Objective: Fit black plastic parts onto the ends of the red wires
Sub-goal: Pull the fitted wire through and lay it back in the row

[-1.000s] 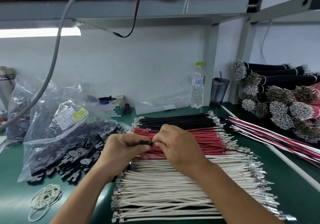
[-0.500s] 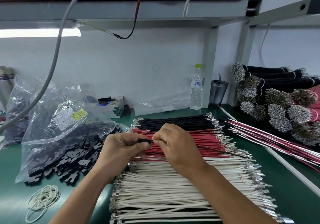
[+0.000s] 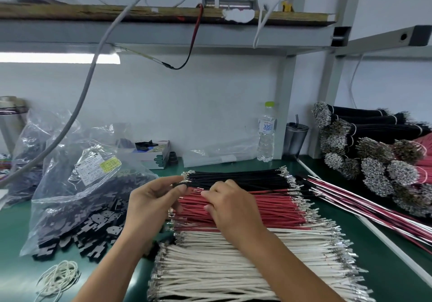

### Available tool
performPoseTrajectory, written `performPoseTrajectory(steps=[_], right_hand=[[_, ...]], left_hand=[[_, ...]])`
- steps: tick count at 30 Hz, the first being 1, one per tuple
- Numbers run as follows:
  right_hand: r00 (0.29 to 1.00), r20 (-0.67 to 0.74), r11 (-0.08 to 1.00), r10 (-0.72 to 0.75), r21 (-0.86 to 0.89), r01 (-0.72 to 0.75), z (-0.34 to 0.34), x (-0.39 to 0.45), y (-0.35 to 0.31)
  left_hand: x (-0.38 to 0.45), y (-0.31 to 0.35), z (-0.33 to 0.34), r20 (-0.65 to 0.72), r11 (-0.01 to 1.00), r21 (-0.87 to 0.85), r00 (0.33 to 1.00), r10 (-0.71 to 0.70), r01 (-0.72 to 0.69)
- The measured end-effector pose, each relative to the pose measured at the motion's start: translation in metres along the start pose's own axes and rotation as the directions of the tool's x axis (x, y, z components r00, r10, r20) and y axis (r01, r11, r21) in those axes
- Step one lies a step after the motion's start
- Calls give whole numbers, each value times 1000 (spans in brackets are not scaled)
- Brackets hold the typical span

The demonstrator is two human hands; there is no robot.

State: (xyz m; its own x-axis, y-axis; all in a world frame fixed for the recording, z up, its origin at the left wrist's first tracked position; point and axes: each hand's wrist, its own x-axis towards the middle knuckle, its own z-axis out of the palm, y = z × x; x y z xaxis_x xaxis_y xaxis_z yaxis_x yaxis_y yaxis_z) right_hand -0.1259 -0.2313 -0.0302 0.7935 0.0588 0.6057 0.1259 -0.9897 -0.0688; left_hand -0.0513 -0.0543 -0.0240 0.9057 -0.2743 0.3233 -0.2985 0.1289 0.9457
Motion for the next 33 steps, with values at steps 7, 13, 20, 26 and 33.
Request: performPoseTrajectory(steps=[7, 13, 20, 26, 33], right_hand=[[994, 81, 997, 69, 39, -73, 6, 19, 9], [986, 129, 986, 108, 111, -123, 9, 25, -3], [990, 139, 1000, 21, -8, -20, -13, 28, 1], [997, -8, 996, -79, -54, 78, -32, 11, 8], [940, -287, 925, 185, 373, -68, -19, -23, 8]], left_hand=[[4, -7, -1, 1, 993, -96, 998, -65, 65], [4, -10, -1, 0, 981, -170, 995, -96, 95], [9, -13, -4, 14, 970, -215, 994, -111, 111], [9, -14, -7, 31, 957, -257, 991, -127, 130], [3, -10, -4, 223, 934, -260, 957, -188, 244]])
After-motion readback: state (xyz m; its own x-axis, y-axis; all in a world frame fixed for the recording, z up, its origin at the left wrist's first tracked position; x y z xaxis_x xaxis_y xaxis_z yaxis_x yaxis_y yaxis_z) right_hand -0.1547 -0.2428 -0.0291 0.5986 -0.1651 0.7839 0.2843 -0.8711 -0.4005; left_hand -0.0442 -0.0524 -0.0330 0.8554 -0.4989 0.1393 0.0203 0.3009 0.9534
